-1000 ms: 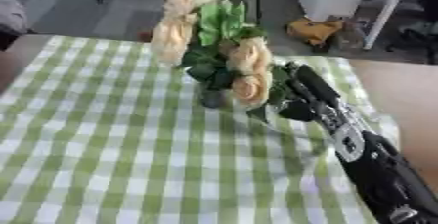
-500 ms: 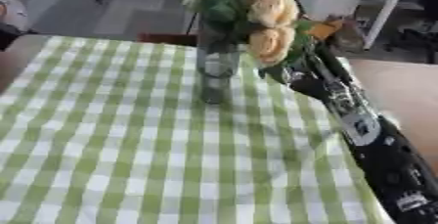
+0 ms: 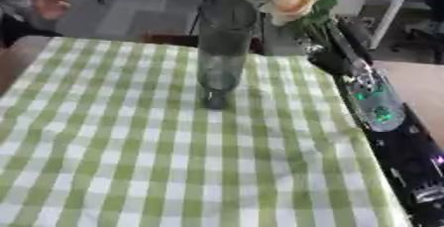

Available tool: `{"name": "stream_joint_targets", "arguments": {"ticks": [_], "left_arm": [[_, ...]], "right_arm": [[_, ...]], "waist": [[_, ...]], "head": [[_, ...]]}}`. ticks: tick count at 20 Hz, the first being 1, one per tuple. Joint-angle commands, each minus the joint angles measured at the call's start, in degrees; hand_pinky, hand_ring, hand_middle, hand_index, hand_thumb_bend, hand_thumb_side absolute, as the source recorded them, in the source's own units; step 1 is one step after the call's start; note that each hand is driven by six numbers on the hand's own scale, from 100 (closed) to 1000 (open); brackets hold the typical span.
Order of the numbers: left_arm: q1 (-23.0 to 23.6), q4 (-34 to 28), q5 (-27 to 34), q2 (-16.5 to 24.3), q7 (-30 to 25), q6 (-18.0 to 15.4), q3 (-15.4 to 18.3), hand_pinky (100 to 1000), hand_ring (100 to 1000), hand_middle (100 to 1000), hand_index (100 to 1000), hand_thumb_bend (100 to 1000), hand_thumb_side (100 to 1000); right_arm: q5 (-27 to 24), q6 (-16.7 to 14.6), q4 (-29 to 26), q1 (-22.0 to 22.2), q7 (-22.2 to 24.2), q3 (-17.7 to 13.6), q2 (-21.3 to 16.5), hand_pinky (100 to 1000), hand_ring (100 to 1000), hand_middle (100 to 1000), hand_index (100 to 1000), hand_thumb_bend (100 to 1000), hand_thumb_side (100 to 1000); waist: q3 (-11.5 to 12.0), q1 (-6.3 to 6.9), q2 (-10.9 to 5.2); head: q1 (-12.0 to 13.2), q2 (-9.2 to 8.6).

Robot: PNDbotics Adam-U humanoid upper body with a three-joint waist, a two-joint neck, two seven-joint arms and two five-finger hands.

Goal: Arrange flowers into the vase.

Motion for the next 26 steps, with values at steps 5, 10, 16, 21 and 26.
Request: {"name": "stream_joint_targets", "arguments": {"ticks": [5,10,16,21,26], "left_arm": [[-0.41,-0.8,-0.06,0.7,-0.16,0.08,0.07,658,855,904,987,100,869],[-0.4,-0.8,-0.07,0.69,-0.31,0.17,0.03,659,856,905,988,100,870],[-0.42,-0.8,-0.04,0.7,-0.41,0.18,0.04,659,856,906,988,100,869],[-0.46,-0.8,-0.03,0.67,-0.55,0.2,0.01,660,856,906,988,100,868],[-0.39,-0.8,0.03,0.67,-0.51,0.21,0.04,660,857,906,988,100,869]], "right_arm": [[-4.55,2.92,-4.18,-2.04,-0.63,-1.98,-2.42,100,100,100,119,100,738],[-5.29,3.57,-4.96,-2.61,-1.16,-2.16,-2.82,100,100,100,119,100,735],[-5.67,3.99,-5.51,-2.85,-1.28,-2.2,-2.83,100,100,100,118,100,739],[-6.14,4.33,-6.07,-3.01,-1.43,-2.34,-2.77,100,100,100,118,100,743],[-7.58,5.51,-6.86,-3.78,-1.7,-2.51,-2.44,100,100,100,118,100,729]], "waist": [[-0.01,0.17,-1.0],[0.04,0.06,-0.94],[0.12,0.12,-0.88],[0.11,0.16,-0.85],[0.22,0.22,-0.95]], "head": [[0.09,0.08],[0.17,0.06],[0.23,-0.09],[0.25,-0.37],[0.46,-0.46]]}}
